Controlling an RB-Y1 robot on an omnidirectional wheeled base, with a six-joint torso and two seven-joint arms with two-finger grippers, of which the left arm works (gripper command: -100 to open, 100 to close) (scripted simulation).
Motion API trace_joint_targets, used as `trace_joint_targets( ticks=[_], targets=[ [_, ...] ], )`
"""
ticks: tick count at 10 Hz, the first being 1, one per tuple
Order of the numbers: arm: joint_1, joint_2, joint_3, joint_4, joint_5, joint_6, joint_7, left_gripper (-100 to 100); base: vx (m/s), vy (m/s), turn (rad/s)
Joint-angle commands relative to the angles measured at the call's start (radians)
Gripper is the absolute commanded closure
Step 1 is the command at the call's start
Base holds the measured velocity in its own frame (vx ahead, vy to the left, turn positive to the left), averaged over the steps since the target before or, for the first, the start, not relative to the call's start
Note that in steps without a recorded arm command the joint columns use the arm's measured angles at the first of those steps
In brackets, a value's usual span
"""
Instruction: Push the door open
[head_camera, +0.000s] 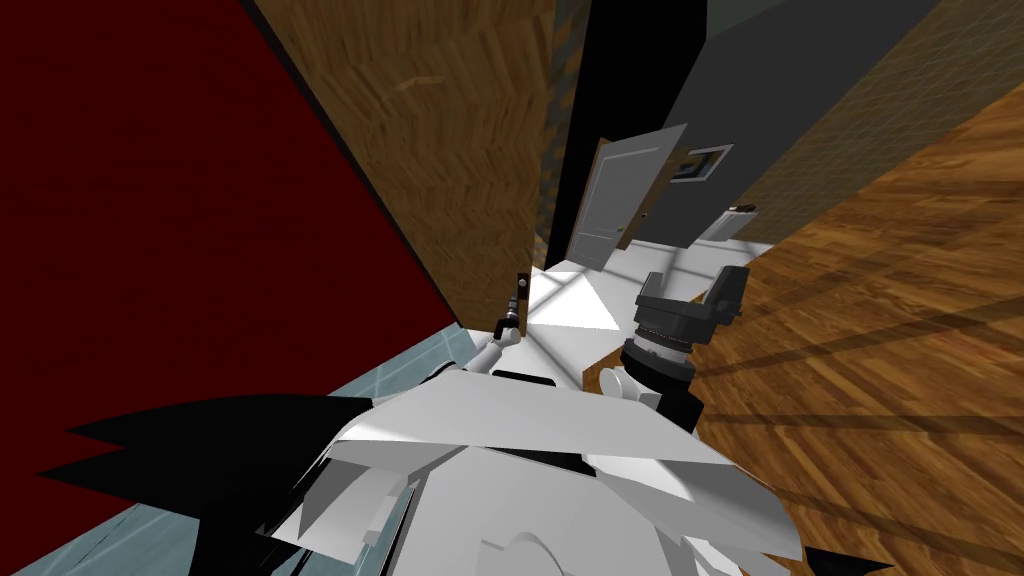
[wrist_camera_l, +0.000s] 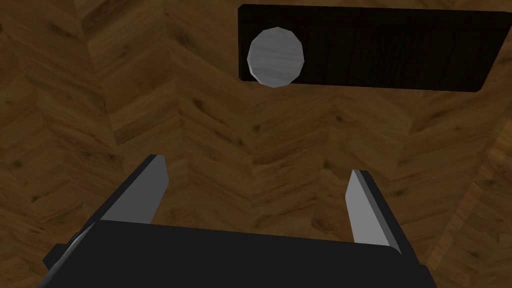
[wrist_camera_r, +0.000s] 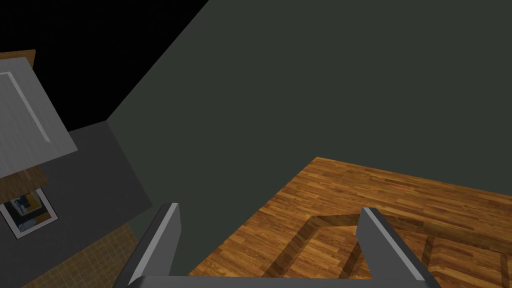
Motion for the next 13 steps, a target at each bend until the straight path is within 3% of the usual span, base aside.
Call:
trace_joint_targets(
  ticks=[1, 3, 5, 7, 9, 10, 11, 13],
  targets=[
    [0.000, 0.000, 0.000, 0.000, 0.000, 0.000, 0.000, -100, -0.036, -0.024, 0.000],
    [-0.004, 0.045, 0.005, 0.006, -0.001, -0.002, 0.003, -100, 0.149, 0.020, -0.028],
    [-0.007, 0.057, 0.010, 0.010, -0.004, -0.003, 0.007, -100, 0.224, 0.003, -0.019],
    [-0.011, 0.050, 0.015, 0.015, -0.007, -0.003, 0.012, -100, 0.222, -0.060, -0.020],
    [-0.014, 0.018, 0.021, 0.019, -0.011, -0.004, 0.017, -100, 0.201, -0.075, -0.024],
    [-0.008, 0.027, 0.022, 0.008, -0.008, 0.000, 0.009, -100, 0.090, -0.041, 0.001],
    [-0.008, 0.027, 0.022, 0.008, -0.008, 0.000, 0.009, 100, -0.012, 0.004, 0.004],
    [-0.008, 0.027, 0.022, 0.008, -0.008, 0.000, 0.009, 100, -0.031, 0.013, -0.013]
  ],
)
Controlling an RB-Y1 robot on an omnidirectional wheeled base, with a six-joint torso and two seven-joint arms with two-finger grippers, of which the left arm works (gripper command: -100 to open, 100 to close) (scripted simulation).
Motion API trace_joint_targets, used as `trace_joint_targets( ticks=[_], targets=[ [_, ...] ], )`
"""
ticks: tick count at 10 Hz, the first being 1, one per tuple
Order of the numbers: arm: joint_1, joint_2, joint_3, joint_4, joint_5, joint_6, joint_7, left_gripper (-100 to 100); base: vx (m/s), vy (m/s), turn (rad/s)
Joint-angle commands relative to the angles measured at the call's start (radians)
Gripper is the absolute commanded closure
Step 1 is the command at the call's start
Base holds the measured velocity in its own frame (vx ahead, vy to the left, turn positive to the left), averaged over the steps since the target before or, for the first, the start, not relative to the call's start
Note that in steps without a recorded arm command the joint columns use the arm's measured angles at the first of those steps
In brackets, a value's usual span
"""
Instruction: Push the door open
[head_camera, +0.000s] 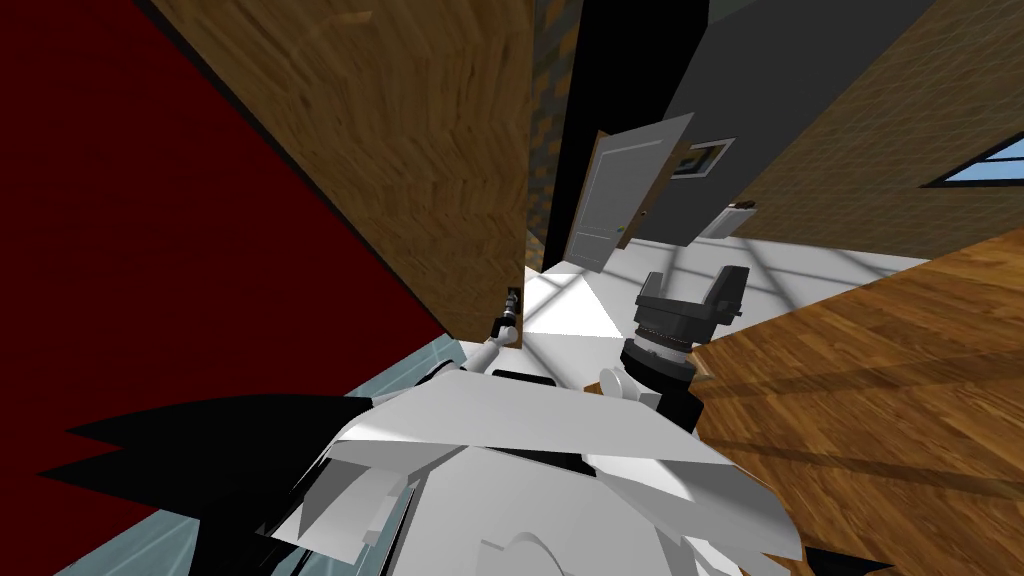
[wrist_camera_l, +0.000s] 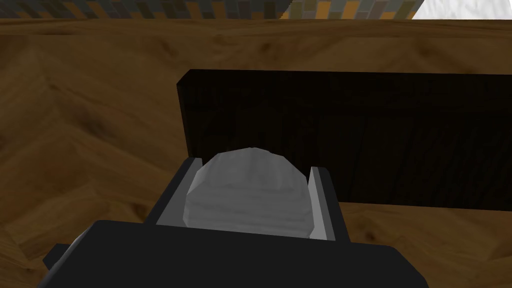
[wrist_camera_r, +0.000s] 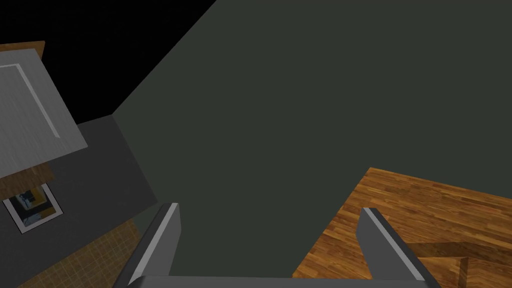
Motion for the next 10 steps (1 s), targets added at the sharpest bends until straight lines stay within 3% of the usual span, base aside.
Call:
trace_joint_targets(
  ticks=[1, 3, 4, 6, 8, 10],
  targets=[
    [0.001, 0.001, 0.001, 0.000, 0.001, -0.001, 0.001, 100, -0.021, 0.005, -0.001],
    [0.001, 0.001, 0.001, 0.000, 0.001, -0.001, 0.001, 100, -0.006, 0.000, 0.001],
    [0.004, 0.025, 0.002, 0.002, 0.033, -0.023, -0.028, 100, 0.101, -0.041, -0.037],
    [0.004, 0.028, 0.003, 0.002, 0.040, -0.029, -0.034, 100, 0.104, -0.044, 0.013],
    [0.005, 0.037, 0.008, 0.001, 0.085, -0.065, -0.073, 100, 0.194, -0.056, -0.006],
    [0.005, 0.032, 0.012, 0.001, 0.115, -0.089, -0.098, 100, 0.175, -0.043, 0.008]
  ],
)
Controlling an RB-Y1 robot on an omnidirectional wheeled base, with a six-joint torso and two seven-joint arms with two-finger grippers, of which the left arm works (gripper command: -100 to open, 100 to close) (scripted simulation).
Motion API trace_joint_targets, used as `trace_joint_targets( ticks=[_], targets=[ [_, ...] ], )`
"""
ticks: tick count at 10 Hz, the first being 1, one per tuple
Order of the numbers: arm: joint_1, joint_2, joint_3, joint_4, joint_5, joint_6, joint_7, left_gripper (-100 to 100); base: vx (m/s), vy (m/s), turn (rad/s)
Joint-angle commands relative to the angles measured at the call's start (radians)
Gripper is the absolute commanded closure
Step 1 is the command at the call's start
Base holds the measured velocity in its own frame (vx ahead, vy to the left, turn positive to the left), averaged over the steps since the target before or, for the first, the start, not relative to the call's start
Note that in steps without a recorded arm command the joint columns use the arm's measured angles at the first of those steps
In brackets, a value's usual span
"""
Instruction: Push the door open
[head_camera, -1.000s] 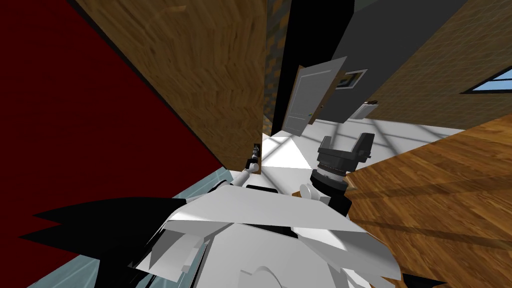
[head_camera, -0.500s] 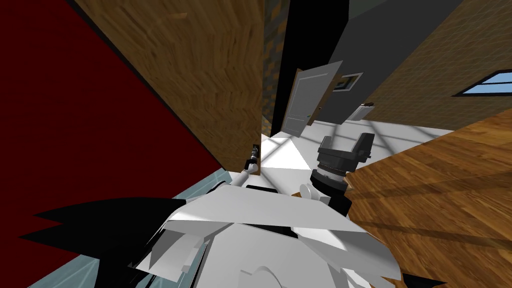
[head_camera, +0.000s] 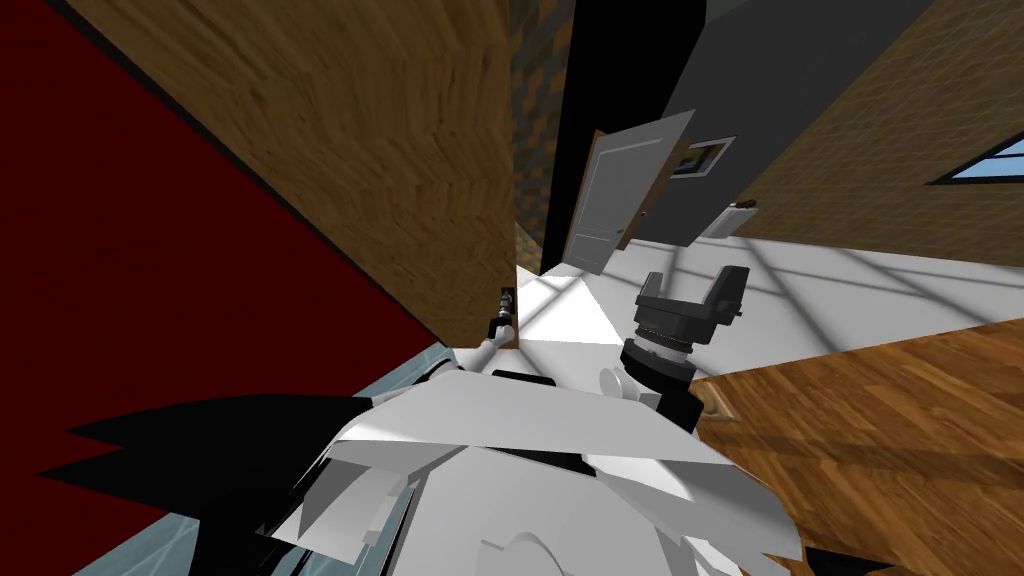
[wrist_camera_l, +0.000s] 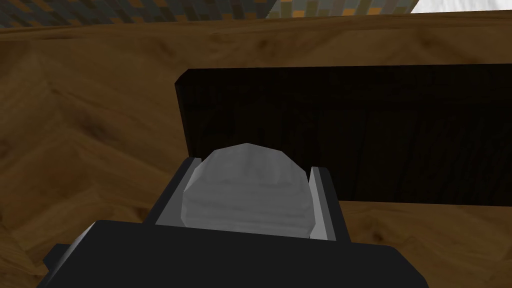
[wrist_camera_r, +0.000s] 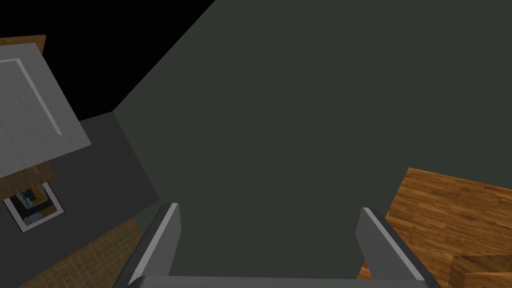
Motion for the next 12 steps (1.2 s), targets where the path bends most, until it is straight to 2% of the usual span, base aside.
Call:
trace_joint_targets(
  ticks=[1, 4, 5, 6, 7, 9, 12],
  targets=[
    [0.008, -0.001, 0.014, -0.014, 0.024, -0.022, -0.031, 100, 0.154, -0.036, 0.014],
    [0.008, -0.037, 0.020, -0.015, 0.075, -0.062, -0.075, 100, 0.151, -0.049, 0.026],
    [0.008, -0.057, 0.022, -0.015, 0.092, -0.076, -0.090, 100, 0.151, -0.041, 0.041],
    [0.008, -0.046, 0.020, -0.007, 0.081, -0.066, -0.079, 100, 0.064, -0.011, 0.014],
    [0.009, -0.019, 0.025, -0.011, 0.102, -0.095, -0.097, 100, 0.127, 0.000, -0.031],
    [0.012, -0.001, 0.030, -0.016, 0.128, -0.127, -0.119, 100, 0.174, -0.014, -0.022],
    [0.016, -0.001, 0.037, -0.022, 0.159, -0.164, -0.145, 100, 0.199, -0.014, 0.013]
  ],
)
